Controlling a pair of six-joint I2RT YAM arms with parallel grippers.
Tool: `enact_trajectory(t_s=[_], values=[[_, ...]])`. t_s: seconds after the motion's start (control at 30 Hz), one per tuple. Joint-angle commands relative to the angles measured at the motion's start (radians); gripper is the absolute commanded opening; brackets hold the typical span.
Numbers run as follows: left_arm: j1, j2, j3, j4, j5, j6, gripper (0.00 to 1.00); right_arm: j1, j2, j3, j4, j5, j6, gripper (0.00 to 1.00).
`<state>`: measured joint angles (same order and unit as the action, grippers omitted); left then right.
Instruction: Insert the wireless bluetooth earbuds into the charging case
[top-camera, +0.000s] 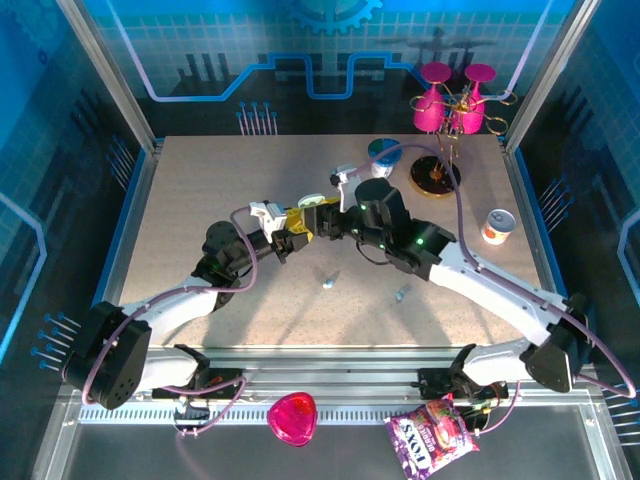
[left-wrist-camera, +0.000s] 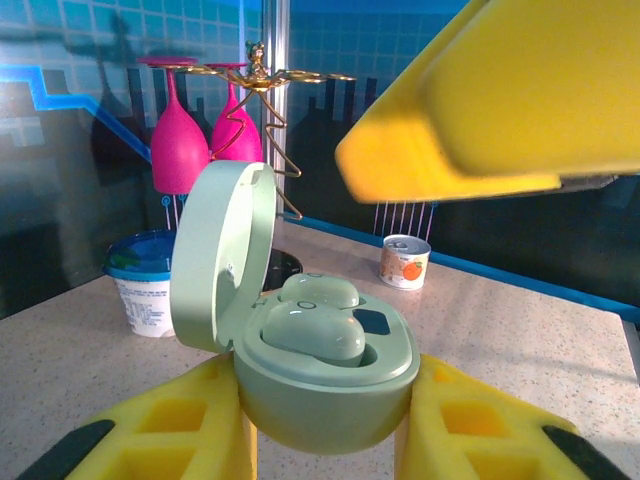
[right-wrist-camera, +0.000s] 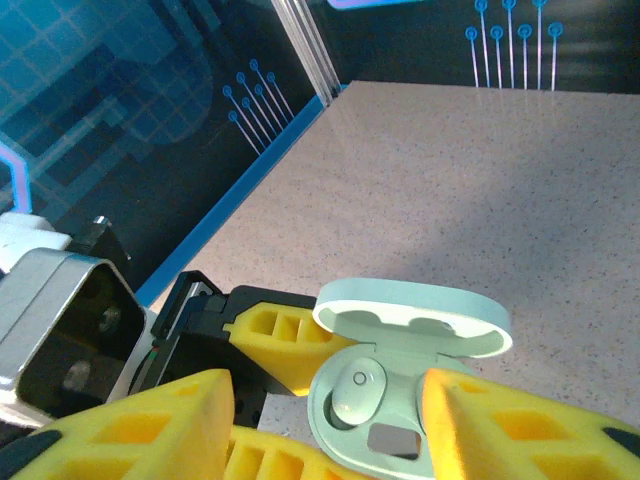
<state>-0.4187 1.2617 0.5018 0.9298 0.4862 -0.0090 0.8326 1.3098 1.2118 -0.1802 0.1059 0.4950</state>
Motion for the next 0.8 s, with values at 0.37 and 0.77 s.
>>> enact_trajectory(t_s=[0.37, 0.77], values=[[0.005, -0.034, -0.009, -0.008, 0.175, 0.102, 0.26, -0.130, -0.121, -0.061, -0.002, 0.013, 0.016, 0.88], [0.005, -0.048, -0.018, 0.034, 0.212, 0.095, 0.26, -0.177, -0.017, 0.013, -0.111, -0.080, 0.018, 0.90]])
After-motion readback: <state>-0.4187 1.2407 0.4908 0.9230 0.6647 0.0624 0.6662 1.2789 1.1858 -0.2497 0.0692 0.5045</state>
